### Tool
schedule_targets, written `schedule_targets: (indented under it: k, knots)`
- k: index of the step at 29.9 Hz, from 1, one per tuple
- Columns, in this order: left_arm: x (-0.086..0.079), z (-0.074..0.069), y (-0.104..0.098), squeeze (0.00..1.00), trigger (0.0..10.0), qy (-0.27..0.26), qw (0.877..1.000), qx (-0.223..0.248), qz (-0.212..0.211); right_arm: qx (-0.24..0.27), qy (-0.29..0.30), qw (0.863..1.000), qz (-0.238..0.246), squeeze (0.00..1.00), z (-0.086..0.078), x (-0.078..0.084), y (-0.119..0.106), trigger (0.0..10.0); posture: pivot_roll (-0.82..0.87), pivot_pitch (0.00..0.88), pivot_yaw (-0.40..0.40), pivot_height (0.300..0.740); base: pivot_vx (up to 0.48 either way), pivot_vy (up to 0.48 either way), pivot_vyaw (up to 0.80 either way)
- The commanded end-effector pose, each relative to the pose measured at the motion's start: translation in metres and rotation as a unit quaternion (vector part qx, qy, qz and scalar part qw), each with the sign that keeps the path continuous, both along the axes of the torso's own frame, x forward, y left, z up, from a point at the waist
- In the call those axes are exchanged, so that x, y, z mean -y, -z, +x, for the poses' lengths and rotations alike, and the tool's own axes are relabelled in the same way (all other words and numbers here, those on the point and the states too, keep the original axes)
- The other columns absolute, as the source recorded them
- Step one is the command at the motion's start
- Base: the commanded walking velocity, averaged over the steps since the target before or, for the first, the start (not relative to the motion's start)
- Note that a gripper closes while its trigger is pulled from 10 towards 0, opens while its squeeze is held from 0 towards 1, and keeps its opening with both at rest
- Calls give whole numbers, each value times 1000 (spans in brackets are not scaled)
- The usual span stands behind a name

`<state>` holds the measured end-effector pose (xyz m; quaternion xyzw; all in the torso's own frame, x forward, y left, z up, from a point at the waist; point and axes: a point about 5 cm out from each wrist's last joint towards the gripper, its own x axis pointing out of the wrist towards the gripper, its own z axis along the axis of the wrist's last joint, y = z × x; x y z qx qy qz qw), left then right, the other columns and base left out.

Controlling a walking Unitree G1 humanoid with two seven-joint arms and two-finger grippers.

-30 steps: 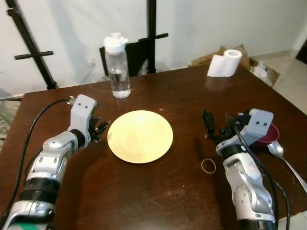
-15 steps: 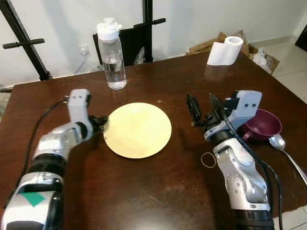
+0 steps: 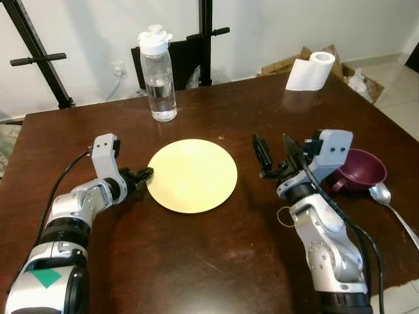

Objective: Setting the table

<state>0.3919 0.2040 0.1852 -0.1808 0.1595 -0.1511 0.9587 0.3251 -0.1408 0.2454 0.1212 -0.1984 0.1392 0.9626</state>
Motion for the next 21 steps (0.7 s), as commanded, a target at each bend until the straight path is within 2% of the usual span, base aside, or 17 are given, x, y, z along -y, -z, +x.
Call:
schedule_targets:
  k: [1,4,11,12,13,14,15,21]
  knots:
    - [2,-7,26,0,10000,2,998,-54,-13,-9,-2,1000,1,0,-2,3,4,10000,-28,201,114,740,0,0,0]
    - [9,-8,30,0,10000,13,998,-61,-23,-9,-1,1000,-1,0,-1,4,5,10000,-28,200,114,740,0,0,0]
    - [34,-9,41,0,10000,40,992,-81,-83,-10,-1,1000,-2,0,-1,4,5,10000,-35,192,113,740,0,0,0]
    - [37,-9,42,0,9725,40,992,-85,-87,-10,-1,1000,-3,0,-1,4,5,10000,-36,194,115,740,0,0,0]
    - [42,-10,46,0,3098,39,991,-92,-94,-11,-1,1000,-3,0,-1,3,6,10000,-38,195,115,740,0,0,0]
    - [42,-10,46,0,3098,39,991,-92,-94,-11,-1,1000,-3,0,-1,3,6,10000,-38,195,115,740,0,0,0]
    - [43,-11,47,0,0,37,990,-95,-100,-12,-1,1000,-3,0,-2,4,6,10000,-38,198,114,740,0,0,0]
    - [38,-13,49,0,0,23,988,-101,-118,-17,0,1000,-2,0,-2,4,9,10000,-29,204,111,740,0,0,0]
